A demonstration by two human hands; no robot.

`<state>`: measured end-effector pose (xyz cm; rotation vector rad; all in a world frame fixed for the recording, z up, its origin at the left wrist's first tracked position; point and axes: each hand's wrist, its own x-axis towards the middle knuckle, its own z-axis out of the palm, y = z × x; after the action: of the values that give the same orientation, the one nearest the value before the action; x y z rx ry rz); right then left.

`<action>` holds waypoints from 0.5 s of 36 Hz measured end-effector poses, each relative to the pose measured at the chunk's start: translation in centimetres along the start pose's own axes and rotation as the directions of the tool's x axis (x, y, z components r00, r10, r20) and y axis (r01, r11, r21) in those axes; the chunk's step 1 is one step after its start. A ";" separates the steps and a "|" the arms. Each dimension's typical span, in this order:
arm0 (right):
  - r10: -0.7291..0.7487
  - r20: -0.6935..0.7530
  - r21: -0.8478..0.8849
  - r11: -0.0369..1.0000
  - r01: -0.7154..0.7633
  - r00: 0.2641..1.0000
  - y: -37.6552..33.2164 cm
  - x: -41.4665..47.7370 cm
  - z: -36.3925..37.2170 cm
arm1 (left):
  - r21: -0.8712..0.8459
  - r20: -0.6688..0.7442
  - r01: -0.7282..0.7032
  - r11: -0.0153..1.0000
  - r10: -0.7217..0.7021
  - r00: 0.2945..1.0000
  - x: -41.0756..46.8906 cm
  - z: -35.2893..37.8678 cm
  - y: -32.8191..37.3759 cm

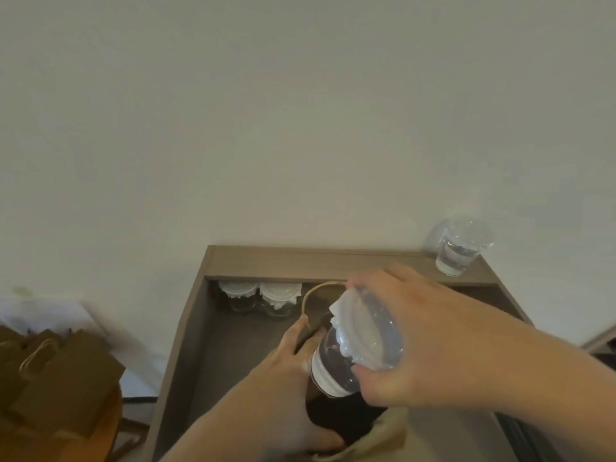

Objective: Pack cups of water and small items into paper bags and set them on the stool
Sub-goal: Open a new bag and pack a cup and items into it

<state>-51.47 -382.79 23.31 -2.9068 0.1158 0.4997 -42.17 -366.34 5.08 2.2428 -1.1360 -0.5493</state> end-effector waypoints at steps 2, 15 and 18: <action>-0.093 -0.121 -0.058 0.995 0.087 0.988 2.0 0.8 2.1 | -0.045 -0.005 0.025 0.999 -0.025 1.000 -0.1 -0.1 -0.6; -0.202 -0.020 -0.228 0.954 0.193 0.979 1.9 3.8 7.5 | -0.064 0.043 0.013 0.998 -0.010 0.999 -1.1 -1.0 -1.1; -0.212 -0.012 -0.274 0.941 0.201 0.977 1.7 4.9 8.3 | -0.048 0.039 0.011 0.999 -0.009 0.999 -1.3 -0.9 -1.2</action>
<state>-49.75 -383.07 13.66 -3.1456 -0.2727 0.4495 -41.66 -364.41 5.06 2.2062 -1.1198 -0.6206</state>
